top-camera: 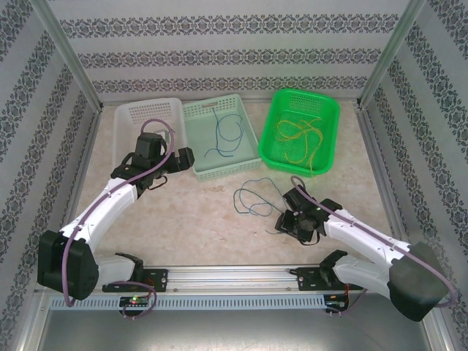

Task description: Untangle the cables

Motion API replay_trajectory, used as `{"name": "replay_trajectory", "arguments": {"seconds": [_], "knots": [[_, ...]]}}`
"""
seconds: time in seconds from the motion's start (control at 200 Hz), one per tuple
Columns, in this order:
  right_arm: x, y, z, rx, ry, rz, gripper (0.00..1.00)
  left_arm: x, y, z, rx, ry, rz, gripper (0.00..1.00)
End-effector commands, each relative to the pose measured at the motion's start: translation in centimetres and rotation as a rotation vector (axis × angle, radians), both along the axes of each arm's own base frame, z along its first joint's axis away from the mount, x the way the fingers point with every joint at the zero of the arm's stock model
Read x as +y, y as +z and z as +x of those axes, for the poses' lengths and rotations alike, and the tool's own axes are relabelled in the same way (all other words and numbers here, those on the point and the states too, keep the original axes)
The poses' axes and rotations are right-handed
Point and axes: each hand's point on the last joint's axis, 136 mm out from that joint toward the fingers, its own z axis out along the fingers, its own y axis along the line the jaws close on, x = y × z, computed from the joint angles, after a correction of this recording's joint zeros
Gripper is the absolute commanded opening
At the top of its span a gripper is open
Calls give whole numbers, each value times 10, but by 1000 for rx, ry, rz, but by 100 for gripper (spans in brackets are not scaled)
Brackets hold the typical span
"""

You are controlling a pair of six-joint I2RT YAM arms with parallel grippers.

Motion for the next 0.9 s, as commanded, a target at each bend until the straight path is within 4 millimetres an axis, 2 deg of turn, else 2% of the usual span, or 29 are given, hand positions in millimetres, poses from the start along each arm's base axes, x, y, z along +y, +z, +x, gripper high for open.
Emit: {"name": "replay_trajectory", "arguments": {"seconds": [0.0,0.125,0.24,0.42,0.589,0.894], "knots": [[5,-2,7,-18,-12,5,38,-2,7,1,-42,2,4,100],[5,6,16,-60,-4,-16,13,1,7,0,-42,5,20,99],[3,23,23,-136,12,-44,0,2,7,0,-42,9,23,100],[3,61,35,-299,26,-60,0,0,4,0,-29,8,17,100],[4,89,46,-434,49,-100,0,-7,10,1,-40,-16,-2,100],[-1,153,80,-760,-38,-56,0,-58,24,-10,-99,-226,-119,100]]}}
